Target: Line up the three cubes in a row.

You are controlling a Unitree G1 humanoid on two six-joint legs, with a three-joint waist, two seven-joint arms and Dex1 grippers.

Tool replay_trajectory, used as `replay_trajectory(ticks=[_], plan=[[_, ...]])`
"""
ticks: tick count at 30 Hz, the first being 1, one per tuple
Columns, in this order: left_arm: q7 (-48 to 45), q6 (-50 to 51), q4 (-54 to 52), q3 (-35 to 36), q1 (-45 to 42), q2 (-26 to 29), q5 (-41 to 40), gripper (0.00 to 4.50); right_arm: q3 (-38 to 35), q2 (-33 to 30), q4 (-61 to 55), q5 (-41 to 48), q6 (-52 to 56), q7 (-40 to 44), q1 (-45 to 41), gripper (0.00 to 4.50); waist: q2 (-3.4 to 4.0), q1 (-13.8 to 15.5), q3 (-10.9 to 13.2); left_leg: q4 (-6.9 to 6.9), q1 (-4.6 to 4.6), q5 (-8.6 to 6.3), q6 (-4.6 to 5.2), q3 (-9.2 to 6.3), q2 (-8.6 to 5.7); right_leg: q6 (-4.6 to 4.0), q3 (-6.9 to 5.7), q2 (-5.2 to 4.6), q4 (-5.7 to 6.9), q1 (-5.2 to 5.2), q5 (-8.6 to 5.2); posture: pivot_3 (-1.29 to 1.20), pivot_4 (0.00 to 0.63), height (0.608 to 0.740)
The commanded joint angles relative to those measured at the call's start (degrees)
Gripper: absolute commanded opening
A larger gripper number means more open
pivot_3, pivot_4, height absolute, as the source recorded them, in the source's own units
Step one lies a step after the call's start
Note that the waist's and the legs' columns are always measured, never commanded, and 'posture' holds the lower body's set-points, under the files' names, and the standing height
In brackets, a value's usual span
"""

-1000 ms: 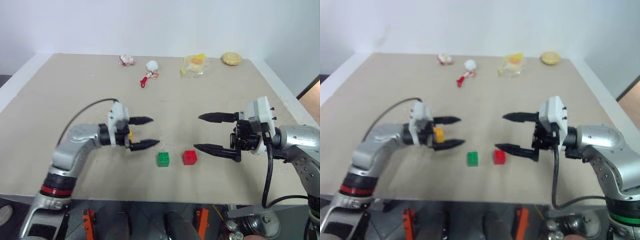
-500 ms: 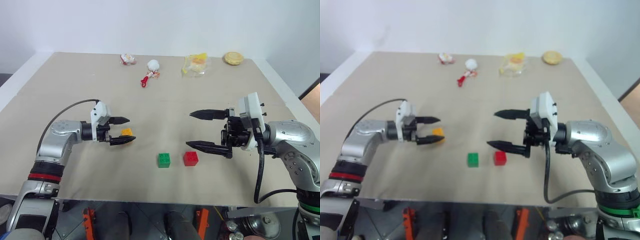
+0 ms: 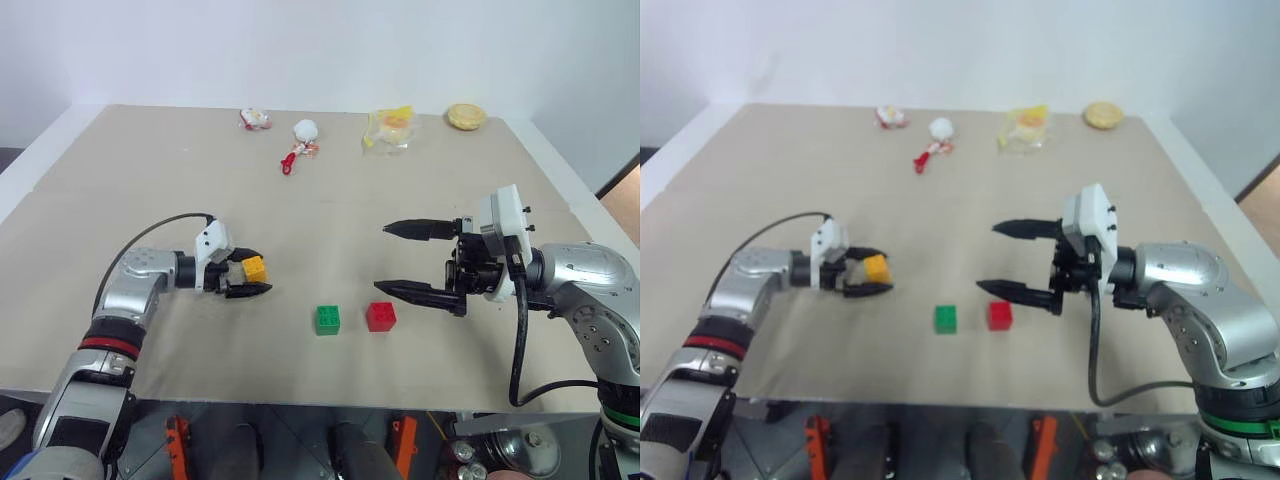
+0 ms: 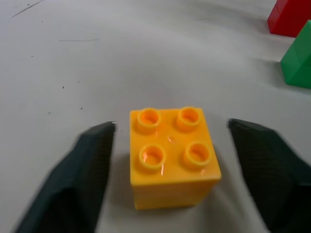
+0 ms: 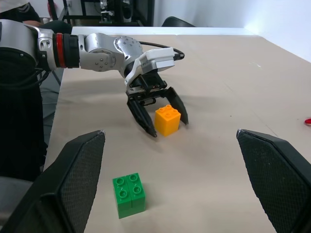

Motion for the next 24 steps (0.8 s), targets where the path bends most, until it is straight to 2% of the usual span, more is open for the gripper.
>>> replay_trajectory(ticks=[1, 3, 4, 7, 11, 16, 24], plan=[[-0.3, -2.5, 0.9, 1.0, -1.4, 0.4, 0.5, 2.28, -2.4, -0.8, -1.9, 0.9, -0.4, -0.1, 0.3, 4.50, 0.00, 0.0, 0.0, 0.00, 0.00, 0.00, 0.00, 0.00, 0.00, 0.01, 0.00, 0.00, 0.00, 0.00, 0.01, 0.00, 0.150, 0.740], [-0.5, -2.7, 1.2, 1.2, -1.4, 0.3, 0.5, 1.58, -2.4, -0.8, -1.9, 0.9, -0.5, -0.2, 0.4, 4.50, 0.00, 0.0, 0.0, 0.00, 0.00, 0.00, 0.00, -0.01, 0.00, 0.02, 0.00, 0.01, 0.01, 0.00, 0.02, 0.00, 0.150, 0.740], [-0.5, -2.7, 1.3, 1.2, -1.4, 0.3, 0.5, 1.37, -2.4, -0.8, -1.8, 0.9, -0.6, -0.1, 0.4, 4.50, 0.00, 0.0, 0.0, 0.00, 0.00, 0.00, 0.00, -0.01, 0.00, 0.02, 0.00, 0.01, 0.02, 0.00, 0.02, 0.00, 0.150, 0.740], [-1.2, -4.5, -0.4, 1.4, -0.9, 0.5, 0.2, 1.38, -2.4, -0.8, -1.7, 0.8, -0.7, -0.1, 0.4, 4.50, 0.00, 0.0, 0.0, 0.01, 0.00, 0.00, 0.00, 0.00, 0.00, 0.02, 0.00, 0.00, 0.01, 0.00, 0.02, 0.00, 0.150, 0.740], [-6.6, -0.7, -11.4, 0.5, 2.0, 1.6, -3.6, 1.38, -4.0, -2.1, -3.1, 2.2, 0.1, 1.0, 2.7, 4.50, 0.00, 0.0, 0.0, 0.00, -0.02, 0.00, 0.00, -0.01, 0.00, 0.02, 0.00, 0.00, 0.02, 0.00, 0.01, 0.00, 0.150, 0.740], [-10.9, 1.1, -19.8, -1.9, 6.4, 3.6, -4.2, 1.38, -4.4, -3.4, -3.9, 2.2, -0.2, 2.0, 5.9, 4.50, 0.01, 0.0, 0.0, -0.04, 0.04, -0.01, 0.00, 0.01, 0.02, 0.13, 0.00, 0.00, 0.02, 0.01, 0.03, 0.00, 0.150, 0.740], [-12.2, 0.7, -22.4, -4.3, 8.8, 4.1, -2.9, 1.38, -4.5, -4.7, -5.2, 2.3, -0.5, 4.0, 9.5, 4.50, 0.01, 0.0, 0.0, 0.16, 0.05, 0.01, 0.03, 0.04, 0.03, -0.05, 0.02, -0.01, 0.04, 0.04, 0.05, 0.00, 0.150, 0.740]])
